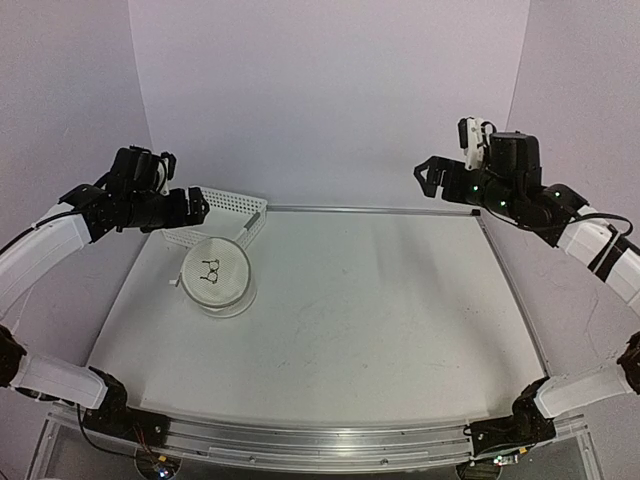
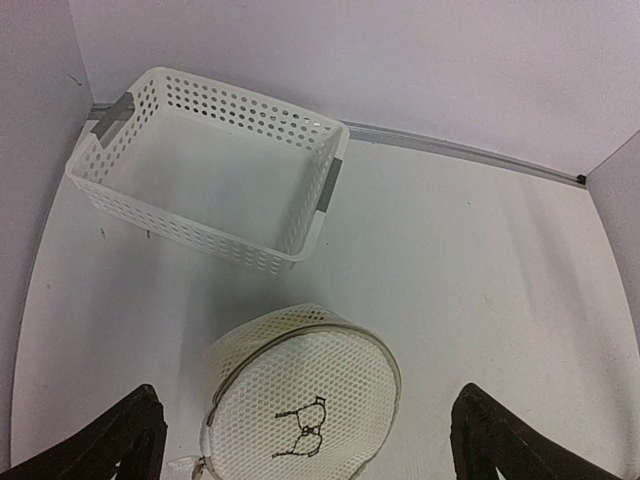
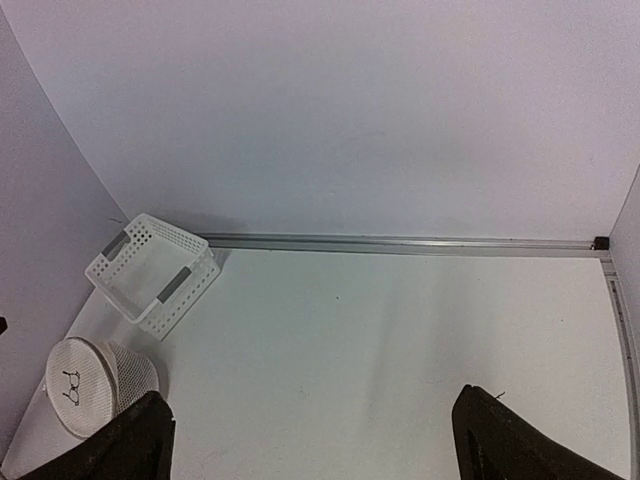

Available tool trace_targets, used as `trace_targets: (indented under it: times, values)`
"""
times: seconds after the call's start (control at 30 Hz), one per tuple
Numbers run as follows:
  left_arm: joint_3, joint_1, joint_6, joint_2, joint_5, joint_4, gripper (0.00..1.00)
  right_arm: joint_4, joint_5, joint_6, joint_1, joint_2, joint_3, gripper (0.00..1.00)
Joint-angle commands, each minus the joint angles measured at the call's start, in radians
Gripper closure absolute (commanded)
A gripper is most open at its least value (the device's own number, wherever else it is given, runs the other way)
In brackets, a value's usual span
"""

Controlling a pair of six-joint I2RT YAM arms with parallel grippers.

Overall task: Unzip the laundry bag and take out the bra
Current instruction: Pick up the laundry bag at the center of the board.

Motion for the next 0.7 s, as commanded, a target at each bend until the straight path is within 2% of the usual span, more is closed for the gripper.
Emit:
trace_targets:
  times: [0.0, 0.33, 0.67]
  values:
    - [0.016, -0.006, -0.057, -0.020, -0.035, -0.011, 0.00, -0.009, 0.058, 0.008, 0.007, -0.044, 0.037, 0.02]
    - [-0.019, -0.008, -0.079, 0.058, 0.012, -0.020, 0.00, -0.013, 0.049, -0.021, 0.009, -0.056, -0.018, 0.02]
    - [-0.064, -0.008, -0.060, 0.153, 0.010, -0.044, 0.01, -0.007, -0.178, -0.098, 0.009, -0.016, -0.066, 0.02]
